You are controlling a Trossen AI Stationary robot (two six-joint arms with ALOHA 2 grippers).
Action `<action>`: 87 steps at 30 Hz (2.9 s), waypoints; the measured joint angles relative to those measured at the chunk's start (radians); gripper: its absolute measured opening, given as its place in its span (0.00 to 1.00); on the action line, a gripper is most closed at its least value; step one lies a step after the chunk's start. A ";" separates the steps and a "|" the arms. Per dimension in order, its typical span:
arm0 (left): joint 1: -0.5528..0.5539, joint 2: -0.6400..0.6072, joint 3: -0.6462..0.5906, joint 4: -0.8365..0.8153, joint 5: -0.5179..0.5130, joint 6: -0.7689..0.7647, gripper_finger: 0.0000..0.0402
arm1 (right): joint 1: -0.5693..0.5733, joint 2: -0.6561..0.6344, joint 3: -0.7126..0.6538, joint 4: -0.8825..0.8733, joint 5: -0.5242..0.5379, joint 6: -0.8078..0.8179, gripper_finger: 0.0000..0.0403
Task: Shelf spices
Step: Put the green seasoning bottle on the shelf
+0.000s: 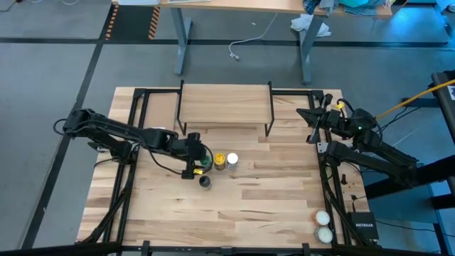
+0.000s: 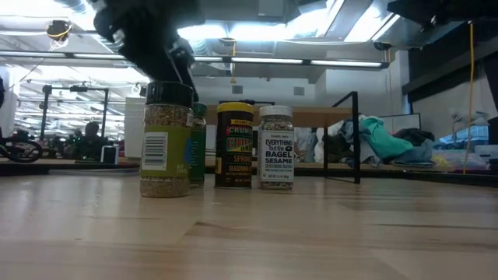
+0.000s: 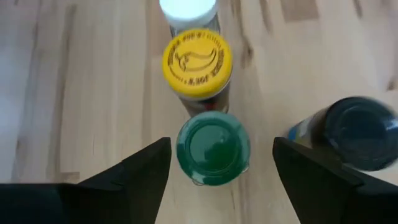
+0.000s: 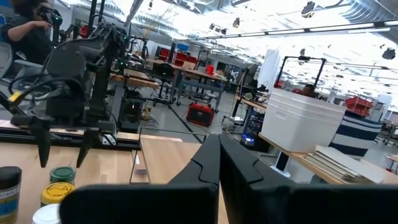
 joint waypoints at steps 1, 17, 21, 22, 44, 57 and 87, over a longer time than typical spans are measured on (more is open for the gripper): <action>0.000 0.008 0.000 -0.002 0.000 0.004 0.69 | 0.000 0.000 0.000 0.001 0.000 0.000 0.01; 0.035 0.038 0.000 0.025 -0.018 0.011 0.69 | 0.000 0.000 0.000 0.003 0.000 -0.017 0.01; 0.049 0.038 0.000 0.025 0.013 -0.003 0.69 | 0.000 0.000 0.000 0.003 0.000 -0.017 0.01; 0.054 0.038 0.000 0.025 0.022 -0.008 0.69 | 0.000 0.000 0.000 0.003 0.000 -0.017 0.01; 0.073 0.070 0.000 0.035 0.105 -0.012 0.69 | 0.000 0.000 0.000 0.002 0.000 -0.015 0.01; 0.081 0.122 0.000 0.056 0.105 -0.071 0.60 | 0.000 0.000 0.000 0.002 0.000 -0.014 0.01; 0.136 0.120 0.550 -0.541 -0.061 0.237 0.48 | 0.000 0.000 0.000 0.002 -0.003 -0.014 0.01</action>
